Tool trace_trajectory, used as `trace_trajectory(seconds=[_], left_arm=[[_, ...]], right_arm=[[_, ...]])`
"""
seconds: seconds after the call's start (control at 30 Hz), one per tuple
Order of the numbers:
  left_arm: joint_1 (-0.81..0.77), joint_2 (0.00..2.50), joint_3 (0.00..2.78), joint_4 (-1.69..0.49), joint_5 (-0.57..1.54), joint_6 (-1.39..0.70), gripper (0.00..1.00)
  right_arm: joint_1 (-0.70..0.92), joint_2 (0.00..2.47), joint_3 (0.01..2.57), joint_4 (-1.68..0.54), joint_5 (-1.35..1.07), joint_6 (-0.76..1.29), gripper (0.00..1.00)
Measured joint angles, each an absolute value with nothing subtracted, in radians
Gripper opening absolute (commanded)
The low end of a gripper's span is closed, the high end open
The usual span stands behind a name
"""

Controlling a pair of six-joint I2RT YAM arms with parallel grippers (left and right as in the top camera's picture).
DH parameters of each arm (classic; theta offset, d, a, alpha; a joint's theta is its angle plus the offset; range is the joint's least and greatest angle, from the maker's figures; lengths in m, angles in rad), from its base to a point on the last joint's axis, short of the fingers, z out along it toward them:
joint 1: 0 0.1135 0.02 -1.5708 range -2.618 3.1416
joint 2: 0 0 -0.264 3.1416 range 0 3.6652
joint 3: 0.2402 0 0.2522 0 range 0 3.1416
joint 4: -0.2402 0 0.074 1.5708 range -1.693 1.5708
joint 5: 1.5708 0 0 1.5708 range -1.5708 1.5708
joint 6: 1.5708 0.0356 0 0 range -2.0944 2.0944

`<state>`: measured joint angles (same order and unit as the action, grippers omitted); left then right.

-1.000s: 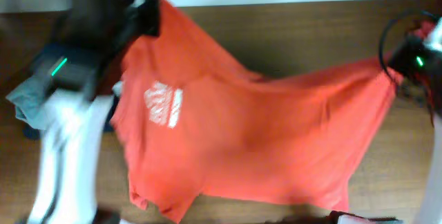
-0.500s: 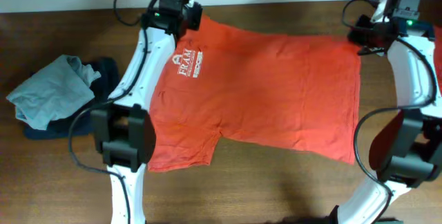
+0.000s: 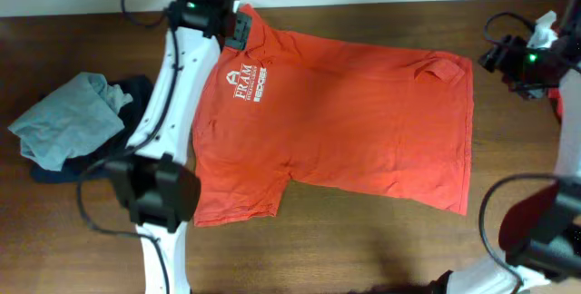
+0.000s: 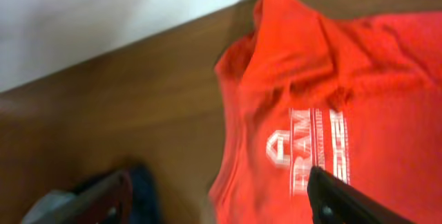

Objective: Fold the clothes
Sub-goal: 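Release the shirt and move both grippers to its bottom corners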

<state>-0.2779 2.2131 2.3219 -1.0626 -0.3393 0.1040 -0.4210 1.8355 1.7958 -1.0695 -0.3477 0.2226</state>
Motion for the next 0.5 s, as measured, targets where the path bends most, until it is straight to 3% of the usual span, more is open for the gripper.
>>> trace_trajectory(seconds=[0.33,0.5], left_arm=[[-0.222,1.722,2.412,-1.501,-0.352,-0.047,0.82],[-0.131,1.700,2.373,-1.631,-0.306,-0.176,0.82]], right_arm=[[-0.427,1.320,1.798,-1.281,-0.384,0.150,0.76],[-0.427,1.218,1.781,-1.389,-0.329,0.166,0.83]])
